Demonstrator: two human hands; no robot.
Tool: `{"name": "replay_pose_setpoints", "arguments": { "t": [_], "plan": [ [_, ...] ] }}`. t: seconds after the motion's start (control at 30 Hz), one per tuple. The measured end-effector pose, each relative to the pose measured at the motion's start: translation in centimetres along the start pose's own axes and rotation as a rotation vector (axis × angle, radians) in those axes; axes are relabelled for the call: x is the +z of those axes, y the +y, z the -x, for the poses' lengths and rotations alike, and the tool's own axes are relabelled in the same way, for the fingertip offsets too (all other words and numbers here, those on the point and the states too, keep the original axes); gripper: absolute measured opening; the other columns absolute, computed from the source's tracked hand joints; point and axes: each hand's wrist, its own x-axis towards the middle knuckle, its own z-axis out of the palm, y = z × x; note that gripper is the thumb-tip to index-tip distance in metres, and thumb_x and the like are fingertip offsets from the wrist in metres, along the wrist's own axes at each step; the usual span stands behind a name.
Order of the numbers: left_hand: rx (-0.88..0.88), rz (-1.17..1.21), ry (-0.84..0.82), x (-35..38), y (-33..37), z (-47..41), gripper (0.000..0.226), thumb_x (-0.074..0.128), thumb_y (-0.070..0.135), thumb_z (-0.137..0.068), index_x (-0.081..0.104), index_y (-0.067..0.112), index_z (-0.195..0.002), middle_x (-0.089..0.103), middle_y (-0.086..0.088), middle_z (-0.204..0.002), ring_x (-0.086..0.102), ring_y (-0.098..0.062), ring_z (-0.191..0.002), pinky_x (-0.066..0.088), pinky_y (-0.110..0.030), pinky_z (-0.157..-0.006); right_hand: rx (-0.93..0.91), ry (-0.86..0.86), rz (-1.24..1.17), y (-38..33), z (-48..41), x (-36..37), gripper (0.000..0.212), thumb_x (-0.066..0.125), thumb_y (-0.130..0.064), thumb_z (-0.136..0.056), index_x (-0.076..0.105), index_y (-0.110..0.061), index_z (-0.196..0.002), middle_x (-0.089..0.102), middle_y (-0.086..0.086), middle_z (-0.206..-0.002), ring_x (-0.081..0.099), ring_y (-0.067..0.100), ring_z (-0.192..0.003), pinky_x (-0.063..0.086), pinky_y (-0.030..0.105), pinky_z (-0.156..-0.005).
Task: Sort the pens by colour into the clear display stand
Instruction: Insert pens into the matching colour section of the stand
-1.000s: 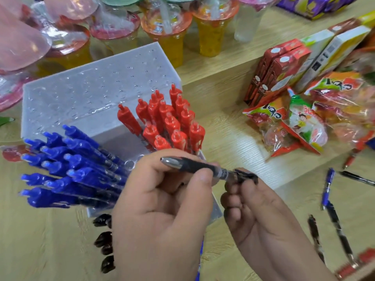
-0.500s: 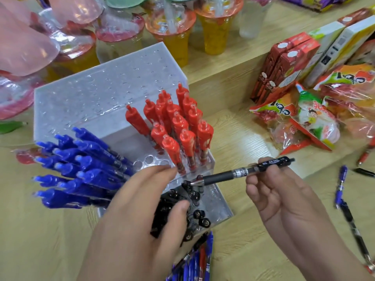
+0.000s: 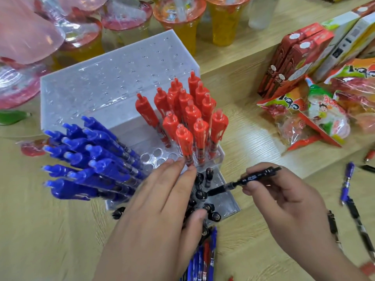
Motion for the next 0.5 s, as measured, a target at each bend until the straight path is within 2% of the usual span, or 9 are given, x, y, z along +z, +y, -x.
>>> {"name": "replay_pose_setpoints", "arguments": {
  "t": [0.07,0.13,0.23,0.33,0.4,0.5],
  "plan": [
    [-0.005,-0.001,-0.02,0.1,-0.2,0.2,0.051,0.017,0.048,-0.101,0.048,0.015,-0.124,0.044,0.002,-0.132,0.045,-0.019,-0.12,0.035,-0.035,-0.096,-0.07,-0.009,0.104,-0.1,0.0,0.0,0.009,0.066,-0.036,-0.088,0.066,-0.039,-0.096,0.071,-0.016,-0.089,0.07,0.004,-0.083,0.049,0.007,-0.067],
    [-0.001,-0.007,-0.036,0.2,-0.4,0.3,0.051,0.017,0.048,-0.101,0.047,0.016,-0.125,0.044,0.002,-0.133,0.044,-0.019,-0.122,0.035,-0.037,-0.097,-0.186,-0.034,0.266,-0.3,-0.2,0.0,0.009,0.061,-0.036,-0.091,0.062,-0.041,-0.099,0.067,-0.022,-0.095,0.067,-0.002,-0.086,0.048,0.007,-0.067],
    [0.016,-0.02,-0.042,0.4,-0.7,0.5,0.05,0.019,0.047,-0.101,0.047,0.016,-0.127,0.043,0.002,-0.136,0.043,-0.019,-0.125,0.035,-0.039,-0.098,-0.308,-0.121,0.442,-0.6,-0.6,0.2,0.017,0.051,-0.041,-0.091,0.056,-0.04,-0.107,0.063,-0.024,-0.094,0.064,-0.004,-0.087,0.052,0.016,-0.068],
    [0.008,-0.014,-0.054,0.7,-0.8,0.7,0.044,0.03,0.043,-0.1,0.047,0.015,-0.129,0.043,0.001,-0.138,0.043,-0.02,-0.127,0.035,-0.041,-0.098,-0.35,-0.222,0.568,-0.2,-0.8,0.9,0.015,0.05,-0.042,-0.092,0.054,-0.036,-0.106,0.062,-0.021,-0.09,0.063,0.0,-0.082,0.052,0.022,-0.063],
    [0.004,-0.019,-0.076,0.8,-0.9,0.8,0.049,0.025,0.046,-0.1,0.047,0.015,-0.13,0.043,0.001,-0.139,0.042,-0.02,-0.129,0.035,-0.041,-0.1,-0.35,-0.261,0.585,0.2,-0.8,1.4,0.018,0.049,-0.042,-0.093,0.056,-0.032,-0.106,0.061,-0.018,-0.089,0.062,0.003,-0.08,0.054,0.028,-0.061],
    [-0.035,0.049,-0.144,0.2,-1.3,1.1,0.051,0.028,0.053,-0.098,0.048,0.023,-0.135,0.044,0.01,-0.142,0.04,-0.007,-0.136,0.03,-0.025,-0.113,-0.363,-0.234,0.579,0.3,-0.9,1.9,0.021,0.048,-0.042,-0.091,0.06,-0.029,-0.103,0.061,-0.016,-0.086,0.062,0.004,-0.077,0.054,0.029,-0.06]
  ]
}}
